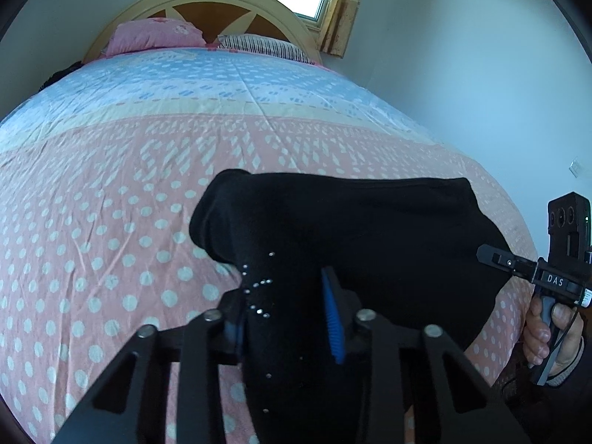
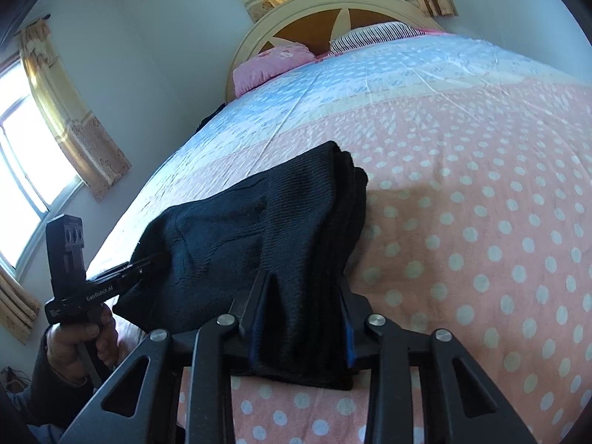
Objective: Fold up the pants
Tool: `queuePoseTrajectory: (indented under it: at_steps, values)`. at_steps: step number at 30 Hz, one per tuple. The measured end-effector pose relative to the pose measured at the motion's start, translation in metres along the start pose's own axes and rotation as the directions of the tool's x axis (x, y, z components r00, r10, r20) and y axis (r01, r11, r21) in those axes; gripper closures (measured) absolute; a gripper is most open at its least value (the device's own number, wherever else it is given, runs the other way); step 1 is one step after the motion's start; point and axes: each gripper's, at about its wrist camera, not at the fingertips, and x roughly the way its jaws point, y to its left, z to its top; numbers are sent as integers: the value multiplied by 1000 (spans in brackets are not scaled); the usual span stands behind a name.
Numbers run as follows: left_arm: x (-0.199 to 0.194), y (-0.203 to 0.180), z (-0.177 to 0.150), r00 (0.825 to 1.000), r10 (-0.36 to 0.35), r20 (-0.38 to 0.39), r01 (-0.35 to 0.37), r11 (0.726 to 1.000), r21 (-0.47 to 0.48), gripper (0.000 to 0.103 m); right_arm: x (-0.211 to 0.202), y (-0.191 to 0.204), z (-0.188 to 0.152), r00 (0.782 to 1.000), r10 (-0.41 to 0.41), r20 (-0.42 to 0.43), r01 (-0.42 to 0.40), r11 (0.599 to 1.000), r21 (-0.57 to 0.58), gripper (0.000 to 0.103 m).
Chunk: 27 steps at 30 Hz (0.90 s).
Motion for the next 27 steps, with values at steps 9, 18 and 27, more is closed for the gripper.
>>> queuePoseTrajectory:
  at_steps: [9, 18, 27]
  values:
    - [-24, 4, 2, 999, -6, 37, 6, 1000, -8, 84, -19, 28, 12, 999, -8, 42, 10, 999, -51, 75]
    - [-64, 29, 13, 994, 37, 105, -34, 999, -29, 84, -2, 77, 50, 999, 47, 22, -43, 987, -152, 76]
    - [-101, 77, 16, 976, 159, 151, -150, 986, -66, 84, 54, 136, 76, 991, 124, -42, -131, 962, -238, 76]
